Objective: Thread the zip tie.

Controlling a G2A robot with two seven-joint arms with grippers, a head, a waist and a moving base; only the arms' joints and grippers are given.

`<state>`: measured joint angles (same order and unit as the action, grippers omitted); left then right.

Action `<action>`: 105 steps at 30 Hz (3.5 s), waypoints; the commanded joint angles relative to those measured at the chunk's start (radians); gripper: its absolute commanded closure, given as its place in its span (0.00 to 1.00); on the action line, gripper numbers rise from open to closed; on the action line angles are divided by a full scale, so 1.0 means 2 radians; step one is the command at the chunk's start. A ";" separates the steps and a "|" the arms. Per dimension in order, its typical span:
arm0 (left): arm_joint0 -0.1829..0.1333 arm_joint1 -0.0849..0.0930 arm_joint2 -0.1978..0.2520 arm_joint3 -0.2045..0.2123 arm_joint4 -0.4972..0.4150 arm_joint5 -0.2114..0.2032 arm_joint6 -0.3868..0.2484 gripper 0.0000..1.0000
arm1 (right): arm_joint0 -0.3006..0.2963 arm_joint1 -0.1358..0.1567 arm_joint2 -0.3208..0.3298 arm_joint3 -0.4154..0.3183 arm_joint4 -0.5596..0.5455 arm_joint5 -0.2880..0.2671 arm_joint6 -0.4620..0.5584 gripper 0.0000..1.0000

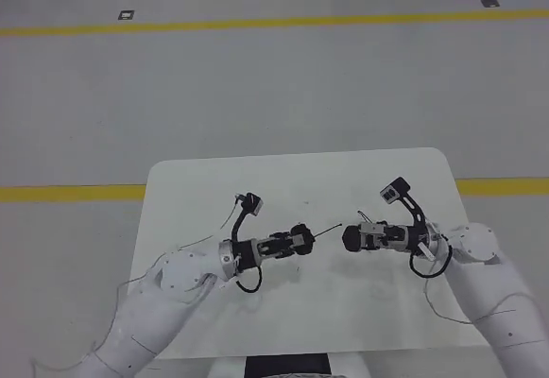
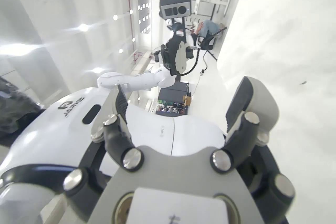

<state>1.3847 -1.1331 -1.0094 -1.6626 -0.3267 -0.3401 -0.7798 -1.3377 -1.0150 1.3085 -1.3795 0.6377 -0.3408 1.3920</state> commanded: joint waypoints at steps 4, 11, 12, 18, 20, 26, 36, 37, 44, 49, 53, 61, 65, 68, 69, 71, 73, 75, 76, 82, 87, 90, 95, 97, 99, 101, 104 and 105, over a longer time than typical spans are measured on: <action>-0.008 -0.006 -0.001 0.029 -0.071 0.000 -0.065 1.00 | 0.013 0.003 -0.038 0.005 0.061 0.000 -0.001 0.00; -0.011 -0.008 0.003 0.041 -0.082 0.000 -0.086 1.00 | 0.015 0.005 -0.046 0.002 0.074 0.000 -0.001 0.00; -0.011 -0.008 0.003 0.041 -0.082 0.000 -0.086 1.00 | 0.015 0.005 -0.046 0.002 0.074 0.000 -0.001 0.00; -0.009 -0.008 0.008 0.042 -0.077 0.010 -0.068 1.00 | 0.011 0.003 -0.053 0.006 0.101 0.021 -0.001 0.00; -0.006 -0.007 0.007 0.044 -0.084 0.013 -0.067 1.00 | 0.011 0.003 -0.065 0.005 0.135 0.051 -0.001 0.00; -0.004 -0.006 0.006 0.043 -0.090 0.015 -0.070 1.00 | 0.015 0.007 -0.074 0.009 0.149 0.061 -0.001 0.00; -0.004 -0.006 0.006 0.043 -0.090 0.015 -0.070 1.00 | 0.009 0.008 -0.070 0.007 0.132 0.064 -0.012 0.00; -0.004 -0.006 0.006 0.043 -0.090 0.015 -0.070 1.00 | 0.007 0.008 -0.067 0.008 0.131 0.064 -0.009 0.00; -0.004 -0.006 0.006 0.043 -0.090 0.015 -0.070 1.00 | 0.001 0.008 -0.056 0.012 0.134 0.058 -0.002 0.15; -0.004 -0.006 0.006 0.043 -0.090 0.015 -0.070 1.00 | 0.000 0.007 -0.056 0.009 0.131 0.057 -0.001 0.57; -0.004 -0.006 0.006 0.043 -0.090 0.015 -0.070 1.00 | 0.001 0.005 -0.059 0.008 0.128 0.059 -0.001 0.64; -0.004 -0.006 0.006 0.043 -0.090 0.015 -0.070 1.00 | 0.006 0.002 -0.064 0.010 0.117 0.064 -0.003 0.74; -0.004 -0.006 0.006 0.043 -0.090 0.015 -0.070 1.00 | 0.007 0.002 -0.064 0.013 0.114 0.065 -0.004 0.75; -0.004 -0.006 0.006 0.043 -0.090 0.015 -0.070 1.00 | 0.006 0.001 -0.063 0.015 0.111 0.065 -0.004 0.80; -0.004 -0.006 0.006 0.043 -0.090 0.015 -0.070 1.00 | 0.006 0.001 -0.063 0.016 0.111 0.065 -0.003 0.82; -0.004 -0.006 0.006 0.043 -0.090 0.015 -0.070 1.00 | 0.006 0.001 -0.062 0.016 0.110 0.065 -0.003 0.85; -0.004 -0.006 0.006 0.043 -0.090 0.015 -0.070 1.00 | 0.005 0.001 -0.061 0.016 0.108 0.066 -0.003 0.89; -0.004 -0.006 0.006 0.043 -0.090 0.015 -0.070 1.00 | 0.005 0.001 -0.061 0.016 0.106 0.067 -0.002 0.90; -0.004 -0.006 0.006 0.043 -0.090 0.015 -0.070 1.00 | 0.005 0.001 -0.060 0.017 0.105 0.067 -0.002 0.91; -0.004 -0.006 0.006 0.043 -0.090 0.015 -0.070 1.00 | 0.004 0.000 -0.059 0.016 0.101 0.069 -0.001 0.92; -0.004 -0.006 0.006 0.043 -0.090 0.015 -0.070 1.00 | 0.003 0.000 -0.058 0.017 0.100 0.070 -0.001 1.00; -0.004 -0.006 0.006 0.043 -0.090 0.015 -0.070 1.00 | 0.003 -0.001 -0.057 0.017 0.098 0.069 -0.001 1.00; -0.004 -0.006 0.006 0.043 -0.090 0.015 -0.070 1.00 | 0.002 -0.001 -0.057 0.016 0.093 0.067 -0.001 1.00; -0.004 -0.006 0.006 0.043 -0.090 0.015 -0.070 1.00 | 0.002 -0.002 -0.057 0.015 0.092 0.067 -0.002 1.00; -0.004 -0.006 0.006 0.043 -0.090 0.015 -0.070 1.00 | 0.002 -0.002 -0.058 0.014 0.090 0.066 -0.003 1.00; -0.004 -0.006 0.006 0.043 -0.090 0.015 -0.070 1.00 | 0.001 -0.003 -0.058 0.014 0.091 0.065 -0.005 1.00; -0.003 -0.006 0.010 0.038 -0.086 0.019 -0.055 0.73 | 0.001 -0.003 -0.058 0.015 0.094 0.064 -0.007 1.00; -0.003 -0.006 0.011 0.037 -0.086 0.020 -0.053 0.40 | 0.001 -0.004 -0.057 0.015 0.095 0.064 -0.007 1.00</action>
<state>1.3787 -1.1455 -0.9891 -1.5868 -0.5003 -0.3022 -0.8924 -1.3364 -1.0219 1.1929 -1.3504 0.8255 -0.2118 1.3775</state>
